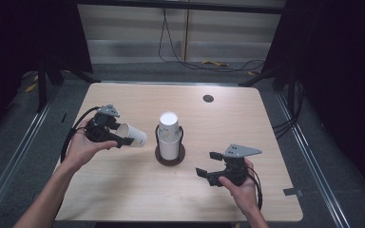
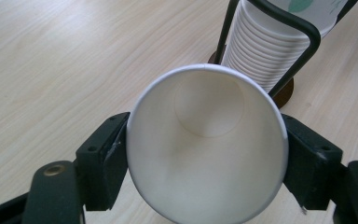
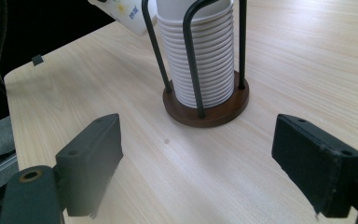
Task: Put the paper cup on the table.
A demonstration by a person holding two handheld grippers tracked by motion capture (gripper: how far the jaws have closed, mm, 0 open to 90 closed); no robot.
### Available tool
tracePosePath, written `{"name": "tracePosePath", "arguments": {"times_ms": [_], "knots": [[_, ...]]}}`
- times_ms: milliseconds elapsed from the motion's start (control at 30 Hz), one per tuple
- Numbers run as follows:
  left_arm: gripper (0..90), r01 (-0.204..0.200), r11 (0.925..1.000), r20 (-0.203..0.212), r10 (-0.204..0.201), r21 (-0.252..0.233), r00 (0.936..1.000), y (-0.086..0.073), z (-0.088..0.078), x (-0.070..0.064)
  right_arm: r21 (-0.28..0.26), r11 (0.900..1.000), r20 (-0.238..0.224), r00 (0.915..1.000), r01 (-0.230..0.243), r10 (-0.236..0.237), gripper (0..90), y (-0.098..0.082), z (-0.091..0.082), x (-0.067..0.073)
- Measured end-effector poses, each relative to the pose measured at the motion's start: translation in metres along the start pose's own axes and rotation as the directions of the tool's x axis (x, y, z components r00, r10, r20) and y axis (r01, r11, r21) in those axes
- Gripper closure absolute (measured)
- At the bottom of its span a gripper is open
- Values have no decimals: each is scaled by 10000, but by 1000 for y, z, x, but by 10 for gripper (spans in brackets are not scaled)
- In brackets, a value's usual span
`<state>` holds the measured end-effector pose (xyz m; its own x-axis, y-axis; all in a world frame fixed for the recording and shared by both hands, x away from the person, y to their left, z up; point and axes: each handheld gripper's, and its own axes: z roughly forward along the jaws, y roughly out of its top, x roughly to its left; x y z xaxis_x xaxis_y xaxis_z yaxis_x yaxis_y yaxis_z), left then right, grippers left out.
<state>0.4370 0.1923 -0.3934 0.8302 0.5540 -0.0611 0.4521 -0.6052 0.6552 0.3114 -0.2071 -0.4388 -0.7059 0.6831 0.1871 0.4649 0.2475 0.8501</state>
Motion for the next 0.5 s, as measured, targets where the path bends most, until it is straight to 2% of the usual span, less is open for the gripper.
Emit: {"name": "tracePosePath", "arguments": {"times_ms": [133,233,267,333,400,500], "knots": [[252,47,9989,-235,-36,475,9997,4,8,4,21,10000,30,10000,-34,34,173,-1,0,-1],[248,-147,9937,-277,179,1109,9995,9,15,4,-117,9998,252,9996,-134,137,207,0,-1,-1],[248,-279,9923,-276,314,1211,9991,10,16,5,-142,9998,283,9995,-164,168,207,0,-2,-2],[248,-91,9923,-214,118,1236,9997,12,19,7,-159,9997,275,9995,-179,183,207,-1,-3,-2],[247,-134,9899,-400,193,1411,9990,14,22,10,-137,9997,276,9994,-184,188,207,-1,-2,-2],[246,-117,9858,-396,186,1674,9990,17,25,13,-156,9998,297,9994,-150,154,213,-1,-2,-3]]}}
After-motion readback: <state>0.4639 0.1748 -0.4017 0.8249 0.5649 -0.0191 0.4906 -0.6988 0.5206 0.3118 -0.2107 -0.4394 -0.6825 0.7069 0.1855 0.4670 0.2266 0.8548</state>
